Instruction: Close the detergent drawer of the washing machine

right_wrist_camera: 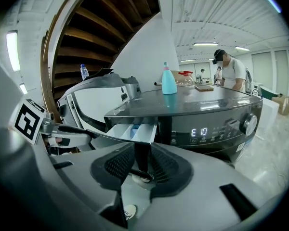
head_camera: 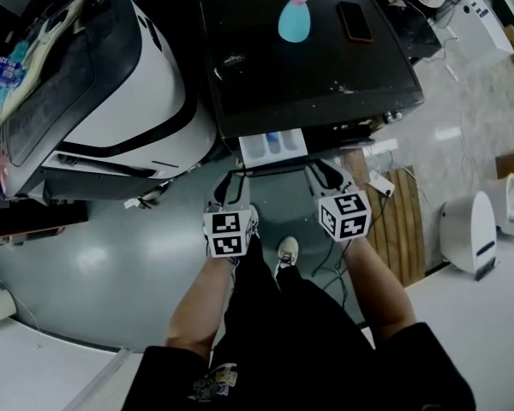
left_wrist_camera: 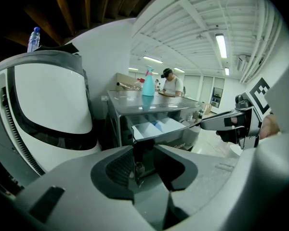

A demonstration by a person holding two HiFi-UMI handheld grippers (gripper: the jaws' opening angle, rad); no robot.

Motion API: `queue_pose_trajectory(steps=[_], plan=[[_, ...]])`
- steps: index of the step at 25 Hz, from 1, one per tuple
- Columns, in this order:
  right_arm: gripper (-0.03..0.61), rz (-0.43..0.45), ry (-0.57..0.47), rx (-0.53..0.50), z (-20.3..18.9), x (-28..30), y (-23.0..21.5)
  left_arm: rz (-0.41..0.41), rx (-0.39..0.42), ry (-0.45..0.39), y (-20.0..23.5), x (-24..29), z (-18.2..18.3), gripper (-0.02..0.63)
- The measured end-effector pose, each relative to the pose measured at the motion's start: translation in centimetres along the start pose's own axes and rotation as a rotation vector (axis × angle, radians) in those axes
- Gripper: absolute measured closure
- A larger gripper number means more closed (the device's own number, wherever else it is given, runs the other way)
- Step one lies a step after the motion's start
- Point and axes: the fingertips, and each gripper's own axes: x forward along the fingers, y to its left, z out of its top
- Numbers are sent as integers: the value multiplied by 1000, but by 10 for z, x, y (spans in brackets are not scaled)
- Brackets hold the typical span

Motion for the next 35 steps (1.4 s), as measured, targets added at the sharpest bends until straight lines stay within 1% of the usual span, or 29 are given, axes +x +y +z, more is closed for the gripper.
queue_pose_trajectory(steps=[10, 21, 30, 35], plan=[[474, -28, -14, 22, 14, 21, -9, 20, -15, -12, 12, 20, 14, 486], [474, -39, -20, 28, 30, 43, -17, 45, -28, -4, 25, 38, 27, 486], [471, -55, -11, 43, 37, 54, -21, 82, -68, -4, 32, 48, 31, 486], [468, -80, -4, 60, 39, 58, -23, 90, -87, -7, 34, 52, 31, 486]])
